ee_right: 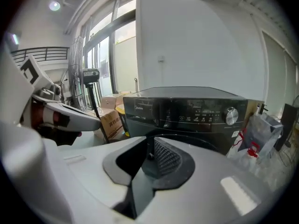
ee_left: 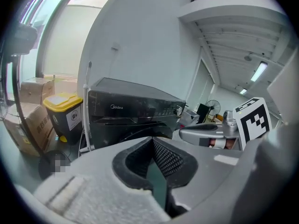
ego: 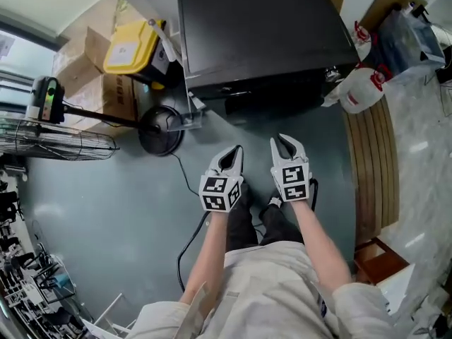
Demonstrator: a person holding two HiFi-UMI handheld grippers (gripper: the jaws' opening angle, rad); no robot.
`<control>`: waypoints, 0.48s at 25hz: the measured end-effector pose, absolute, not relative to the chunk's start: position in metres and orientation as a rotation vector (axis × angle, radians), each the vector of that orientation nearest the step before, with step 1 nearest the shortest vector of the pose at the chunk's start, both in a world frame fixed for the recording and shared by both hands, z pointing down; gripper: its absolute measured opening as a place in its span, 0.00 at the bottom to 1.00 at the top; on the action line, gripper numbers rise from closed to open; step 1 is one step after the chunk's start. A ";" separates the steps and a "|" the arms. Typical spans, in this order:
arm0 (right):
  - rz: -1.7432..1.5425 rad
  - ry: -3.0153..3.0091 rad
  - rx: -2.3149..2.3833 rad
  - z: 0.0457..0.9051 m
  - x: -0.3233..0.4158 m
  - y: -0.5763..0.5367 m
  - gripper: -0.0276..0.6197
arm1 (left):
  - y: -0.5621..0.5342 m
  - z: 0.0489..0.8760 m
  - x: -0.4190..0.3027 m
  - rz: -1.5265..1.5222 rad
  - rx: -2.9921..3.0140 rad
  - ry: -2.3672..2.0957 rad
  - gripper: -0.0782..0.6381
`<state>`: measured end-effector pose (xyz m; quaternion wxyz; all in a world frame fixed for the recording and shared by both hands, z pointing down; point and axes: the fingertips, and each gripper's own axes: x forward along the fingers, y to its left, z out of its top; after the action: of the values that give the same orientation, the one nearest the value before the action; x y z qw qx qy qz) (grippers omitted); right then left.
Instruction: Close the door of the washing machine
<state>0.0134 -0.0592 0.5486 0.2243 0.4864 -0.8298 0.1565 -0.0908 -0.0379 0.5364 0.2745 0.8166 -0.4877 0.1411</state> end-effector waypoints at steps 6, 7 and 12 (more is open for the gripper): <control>0.422 -2.321 1.283 0.526 0.022 -0.034 0.12 | -0.013 0.511 -0.085 0.327 2.173 -1.370 0.12; 0.422 -2.327 1.284 0.522 0.022 -0.031 0.12 | -0.009 0.508 -0.088 0.321 2.162 -1.385 0.12; 0.449 -2.344 1.290 0.503 0.022 -0.010 0.12 | 0.005 0.491 -0.095 0.312 2.152 -1.420 0.12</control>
<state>0.0225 -0.0105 0.5030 0.2125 0.4646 -0.8443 0.1617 -0.0955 0.0049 0.4906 0.2692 0.7981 -0.5265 0.1158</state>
